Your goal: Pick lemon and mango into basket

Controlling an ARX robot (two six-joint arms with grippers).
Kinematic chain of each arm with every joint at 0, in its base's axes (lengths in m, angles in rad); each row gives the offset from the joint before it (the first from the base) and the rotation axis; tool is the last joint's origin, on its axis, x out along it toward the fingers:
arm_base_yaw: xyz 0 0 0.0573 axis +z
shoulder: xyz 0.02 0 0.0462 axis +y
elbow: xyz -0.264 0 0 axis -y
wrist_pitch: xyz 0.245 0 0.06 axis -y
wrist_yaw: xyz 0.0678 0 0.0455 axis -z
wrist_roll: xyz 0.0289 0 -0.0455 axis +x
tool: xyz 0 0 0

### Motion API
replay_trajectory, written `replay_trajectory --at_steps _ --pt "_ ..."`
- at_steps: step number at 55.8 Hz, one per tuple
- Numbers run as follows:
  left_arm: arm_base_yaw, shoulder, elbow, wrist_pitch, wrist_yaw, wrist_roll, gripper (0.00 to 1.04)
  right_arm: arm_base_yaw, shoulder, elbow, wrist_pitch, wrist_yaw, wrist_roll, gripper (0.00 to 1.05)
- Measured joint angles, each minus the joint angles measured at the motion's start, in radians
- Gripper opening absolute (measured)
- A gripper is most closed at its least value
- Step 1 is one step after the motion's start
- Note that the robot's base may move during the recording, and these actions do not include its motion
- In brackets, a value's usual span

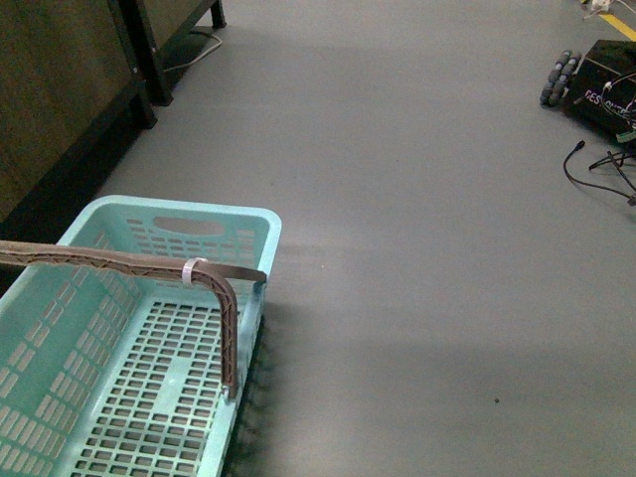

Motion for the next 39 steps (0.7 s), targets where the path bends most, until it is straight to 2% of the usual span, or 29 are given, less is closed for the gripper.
replay_trajectory --at_steps 39 --pt "0.000 0.000 0.000 0.000 0.000 0.000 0.98 0.000 0.000 0.000 0.000 0.000 0.000 0.96"
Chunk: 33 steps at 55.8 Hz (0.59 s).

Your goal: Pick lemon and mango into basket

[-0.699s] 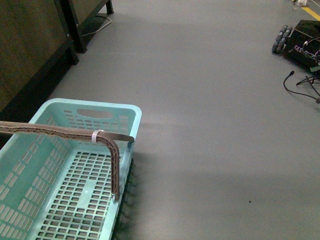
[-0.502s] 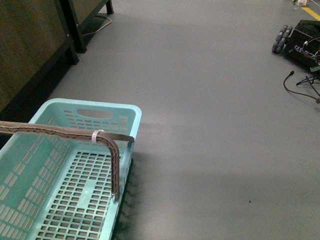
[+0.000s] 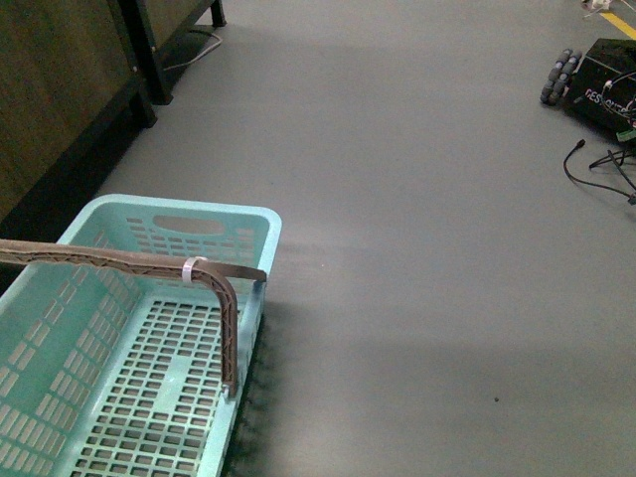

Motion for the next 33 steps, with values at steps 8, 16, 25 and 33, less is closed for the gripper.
replay_trajectory --at_steps 8,16,25,33 --pt "-0.011 0.167 0.104 -0.246 -0.007 -0.215 0.98 0.000 0.000 0.000 0.000 0.000 0.000 0.96" --pt "0.000 0.507 0.166 -0.192 0.058 -0.586 0.98 0.000 0.000 0.000 0.000 0.001 0.000 0.96" --pt "0.057 0.959 0.272 0.147 0.144 -0.946 0.98 0.000 0.000 0.000 0.000 0.000 0.000 0.96" --pt "0.037 1.252 0.369 0.281 0.106 -1.051 0.98 0.000 0.000 0.000 0.000 0.000 0.000 0.96"
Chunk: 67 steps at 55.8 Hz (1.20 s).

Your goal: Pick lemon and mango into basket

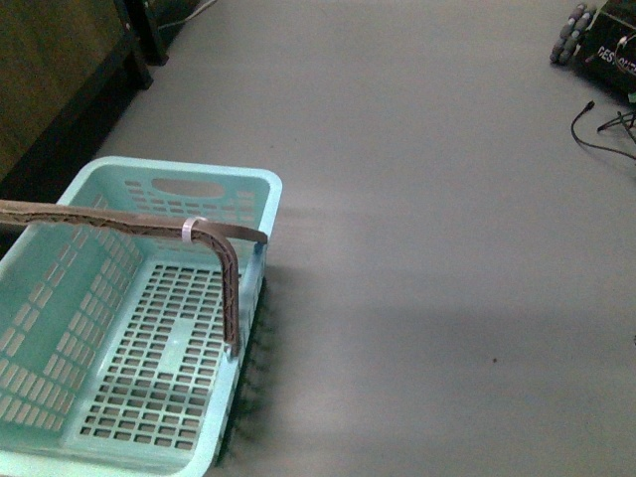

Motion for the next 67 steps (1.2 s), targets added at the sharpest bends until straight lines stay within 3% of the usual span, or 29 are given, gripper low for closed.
replay_trajectory --at_steps 11,26,67 --pt "-0.113 0.365 0.171 0.069 -0.100 -0.134 0.98 0.000 0.000 0.000 0.000 0.000 0.000 0.96" --pt "-0.208 0.593 0.326 0.038 -0.156 -0.206 0.98 0.000 0.000 0.000 0.000 0.000 0.000 0.96" --pt "-0.245 0.872 0.584 -0.042 -0.235 -0.238 0.97 0.000 0.000 0.000 0.000 0.000 0.000 0.96"
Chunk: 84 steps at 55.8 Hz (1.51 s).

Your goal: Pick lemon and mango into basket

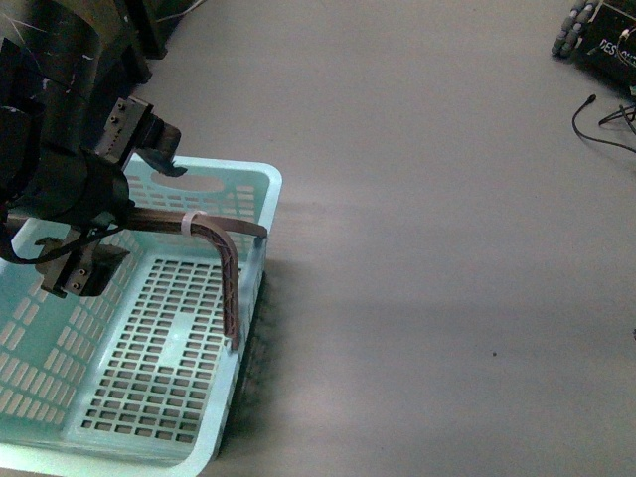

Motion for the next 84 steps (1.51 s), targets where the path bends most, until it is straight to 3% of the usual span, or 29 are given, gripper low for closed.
replay_trajectory --at_steps 11,23,47,52,55,64,84 --pt "0.010 0.025 0.019 0.000 -0.017 -0.012 0.57 0.000 0.000 0.000 0.000 0.000 0.000 0.96" --pt "0.028 0.014 0.006 -0.002 -0.008 -0.116 0.30 0.000 0.000 0.000 0.000 0.000 0.000 0.96" --pt "0.039 -0.240 -0.172 0.060 0.046 -0.171 0.26 0.000 0.000 0.000 0.000 0.000 0.000 0.96" --pt "0.045 -0.347 -0.222 0.054 0.051 -0.180 0.15 0.000 0.000 0.000 0.000 0.000 0.000 0.96" --pt "0.057 -0.459 -0.265 0.021 0.074 -0.204 0.09 0.000 0.000 0.000 0.000 0.000 0.000 0.96" --pt "0.089 -0.811 -0.304 -0.124 0.108 -0.238 0.08 0.000 0.000 0.000 0.000 0.000 0.000 0.96" --pt "0.114 -1.229 -0.159 -0.465 0.112 -0.291 0.08 0.000 0.000 0.000 0.000 0.000 0.000 0.96"
